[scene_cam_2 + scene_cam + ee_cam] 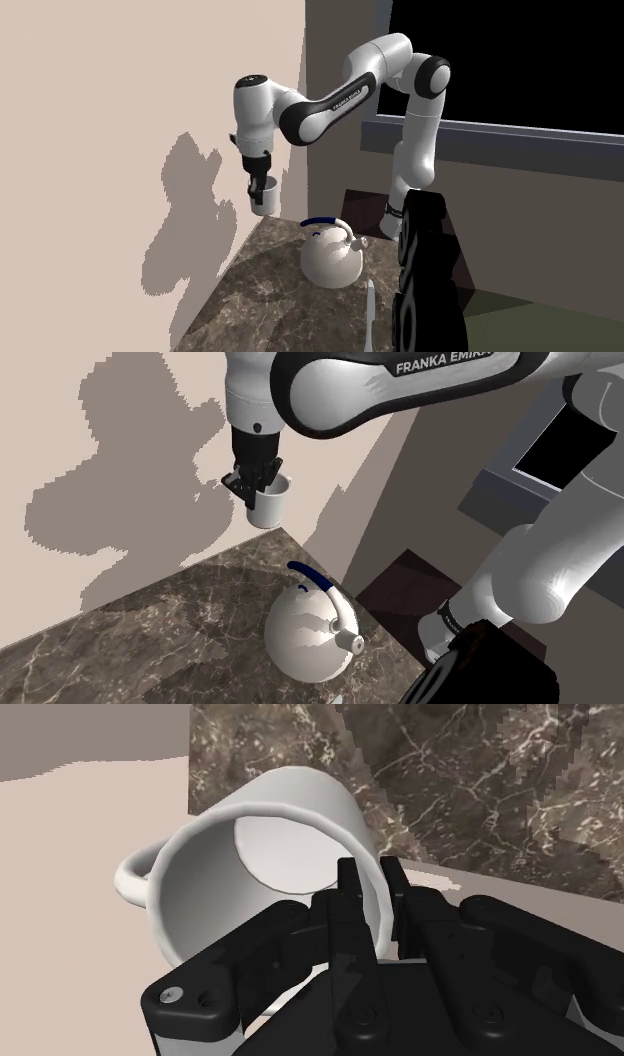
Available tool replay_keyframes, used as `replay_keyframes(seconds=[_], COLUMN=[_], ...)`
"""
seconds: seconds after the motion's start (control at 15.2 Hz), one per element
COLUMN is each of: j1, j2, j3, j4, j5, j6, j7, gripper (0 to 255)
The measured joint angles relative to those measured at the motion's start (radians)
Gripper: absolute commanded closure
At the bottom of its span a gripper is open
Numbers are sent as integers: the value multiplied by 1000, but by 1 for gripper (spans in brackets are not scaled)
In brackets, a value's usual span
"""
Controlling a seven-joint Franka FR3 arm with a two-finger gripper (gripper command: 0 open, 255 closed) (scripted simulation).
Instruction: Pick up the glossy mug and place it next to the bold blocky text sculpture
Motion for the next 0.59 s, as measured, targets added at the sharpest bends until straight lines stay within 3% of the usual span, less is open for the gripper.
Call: replay_keyframes(seconds=[0.59], j1=[0], j2=[-14], j3=[0], j4=[106], j5=[12], j6=[-118], j7=[-14], gripper=[255])
